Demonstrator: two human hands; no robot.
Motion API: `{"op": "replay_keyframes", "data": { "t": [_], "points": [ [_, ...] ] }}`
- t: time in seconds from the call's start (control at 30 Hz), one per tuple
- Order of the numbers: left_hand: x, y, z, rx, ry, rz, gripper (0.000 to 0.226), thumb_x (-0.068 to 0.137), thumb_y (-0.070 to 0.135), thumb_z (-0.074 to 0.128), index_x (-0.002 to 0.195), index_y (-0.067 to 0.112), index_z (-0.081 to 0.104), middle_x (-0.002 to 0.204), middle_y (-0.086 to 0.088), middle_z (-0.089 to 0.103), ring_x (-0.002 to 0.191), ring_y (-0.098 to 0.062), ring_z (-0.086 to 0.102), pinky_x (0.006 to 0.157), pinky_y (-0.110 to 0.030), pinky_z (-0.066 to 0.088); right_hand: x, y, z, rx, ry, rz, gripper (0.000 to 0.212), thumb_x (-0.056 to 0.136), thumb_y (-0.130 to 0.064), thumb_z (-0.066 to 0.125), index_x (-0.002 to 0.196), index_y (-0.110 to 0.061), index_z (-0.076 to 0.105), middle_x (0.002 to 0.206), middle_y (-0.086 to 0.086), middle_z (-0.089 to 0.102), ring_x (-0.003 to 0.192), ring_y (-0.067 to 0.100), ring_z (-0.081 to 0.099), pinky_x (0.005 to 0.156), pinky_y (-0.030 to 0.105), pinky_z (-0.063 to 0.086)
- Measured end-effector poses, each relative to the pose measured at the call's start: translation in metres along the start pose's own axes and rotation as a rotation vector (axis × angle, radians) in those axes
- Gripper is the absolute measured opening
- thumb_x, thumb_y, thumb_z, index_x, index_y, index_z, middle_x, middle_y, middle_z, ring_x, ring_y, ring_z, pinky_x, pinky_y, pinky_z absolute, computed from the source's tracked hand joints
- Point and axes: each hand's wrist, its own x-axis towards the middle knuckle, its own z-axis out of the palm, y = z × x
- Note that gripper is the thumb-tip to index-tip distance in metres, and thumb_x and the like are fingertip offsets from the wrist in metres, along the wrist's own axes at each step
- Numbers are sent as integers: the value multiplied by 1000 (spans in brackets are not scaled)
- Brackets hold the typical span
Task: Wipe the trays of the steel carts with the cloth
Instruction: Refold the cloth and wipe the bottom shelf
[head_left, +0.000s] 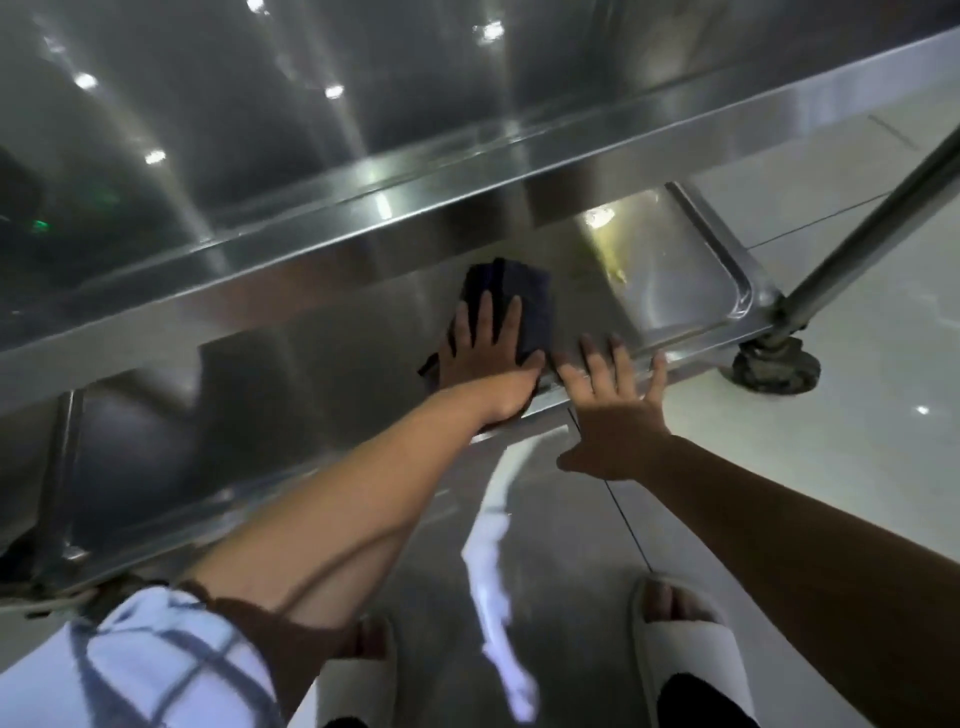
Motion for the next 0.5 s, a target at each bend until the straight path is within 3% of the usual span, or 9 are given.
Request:
{"op": "replay_keyframes", "data": {
  "t": [0.07,0.17,0.33,0.43,0.5],
  "points": [
    [-6,1,7,46,8,85,70,100,58,28,156,38,-9,164,7,-21,152,-24,-18,122,-46,0,0,-2,-2,20,-28,-7,122,66,-69,72,158,-30,1,167,7,-12,152,36,-13,110,73,-13],
    [-1,-28,3,27,100,98,66,101,55,33,156,45,-3,165,15,-13,153,-17,-10,122,-42,3,-2,0,-2,91,49,-17,118,68,-67,73,158,-35,3,168,4,-6,154,33,-9,112,70,-12],
    [0,-119,-1,-56,215,-255,65,101,55,28,158,35,4,168,4,-3,154,-23,4,123,-45,7,-8,24,-3,159,178,-47,102,74,-66,66,157,-46,10,168,-5,10,155,19,5,118,54,0],
    [-13,-156,0,-79,232,-443,72,95,62,17,159,32,9,168,2,-2,153,-25,2,122,-50,6,-10,23,3,123,137,-36,114,68,-64,70,158,-40,5,168,4,5,155,27,0,117,54,-7],
    [-9,-143,-1,-139,256,-581,66,101,54,24,159,30,5,168,-1,-3,153,-31,1,122,-53,3,-10,17,3,100,99,-31,119,68,-63,70,158,-37,-2,168,7,-2,154,31,-6,115,56,-11]
  ]
}}
